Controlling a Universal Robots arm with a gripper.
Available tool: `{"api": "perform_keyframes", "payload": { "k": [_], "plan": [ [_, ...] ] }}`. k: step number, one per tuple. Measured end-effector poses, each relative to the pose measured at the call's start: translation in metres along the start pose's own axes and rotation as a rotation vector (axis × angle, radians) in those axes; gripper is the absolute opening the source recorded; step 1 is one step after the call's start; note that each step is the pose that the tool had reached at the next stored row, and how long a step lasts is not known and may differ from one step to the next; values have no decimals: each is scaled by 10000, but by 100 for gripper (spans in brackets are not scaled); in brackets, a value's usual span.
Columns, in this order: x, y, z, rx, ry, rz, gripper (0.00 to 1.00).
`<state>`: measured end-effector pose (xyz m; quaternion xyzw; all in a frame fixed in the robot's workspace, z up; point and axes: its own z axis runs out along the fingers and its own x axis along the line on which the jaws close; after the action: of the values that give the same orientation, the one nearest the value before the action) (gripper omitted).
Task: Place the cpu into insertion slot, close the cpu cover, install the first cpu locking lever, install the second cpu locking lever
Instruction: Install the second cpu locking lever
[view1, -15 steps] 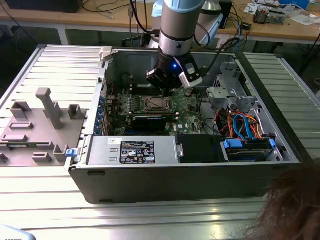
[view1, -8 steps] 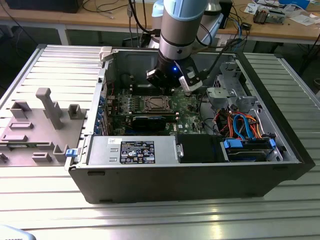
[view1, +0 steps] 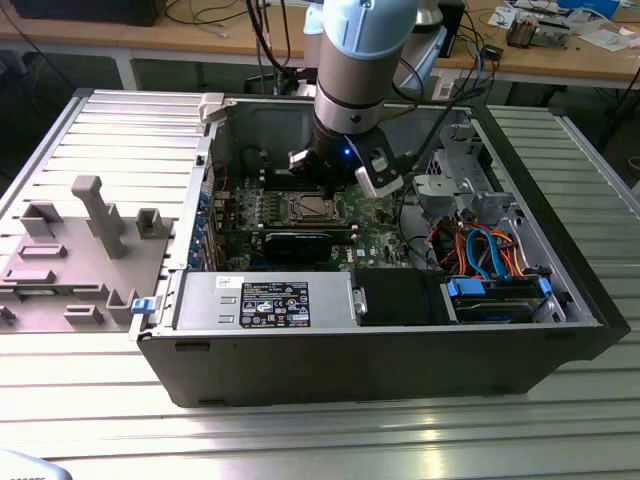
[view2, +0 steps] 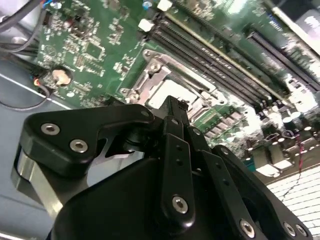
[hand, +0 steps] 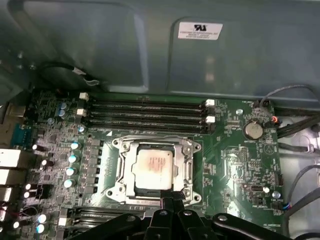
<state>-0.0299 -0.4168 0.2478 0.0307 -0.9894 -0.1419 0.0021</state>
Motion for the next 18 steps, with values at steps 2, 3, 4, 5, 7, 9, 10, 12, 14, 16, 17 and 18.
{"api": "perform_keyframes", "payload": {
  "k": [2, 3, 4, 5, 7, 9, 10, 12, 14, 16, 17, 18],
  "plan": [
    [83, -36, 19, 0, 0, 0, 11],
    [109, -45, 25, -1, -1, 1, 11],
    [131, -55, 27, -1, -1, 1, 11],
    [162, -74, 28, 1, 0, 0, 11],
    [206, -138, 20, -1, 0, 0, 11],
    [228, -150, 31, -24, -1, -1, 11],
    [254, -153, 43, -40, -2, -1, 11],
    [322, -156, 67, -56, -4, 1, 11],
    [361, -164, 105, -69, -4, 0, 11],
    [387, -174, 145, -72, -4, -4, 11],
    [401, -178, 161, -72, -2, -9, 11],
    [417, -183, 180, -71, 1, -19, 11]
  ]
}}
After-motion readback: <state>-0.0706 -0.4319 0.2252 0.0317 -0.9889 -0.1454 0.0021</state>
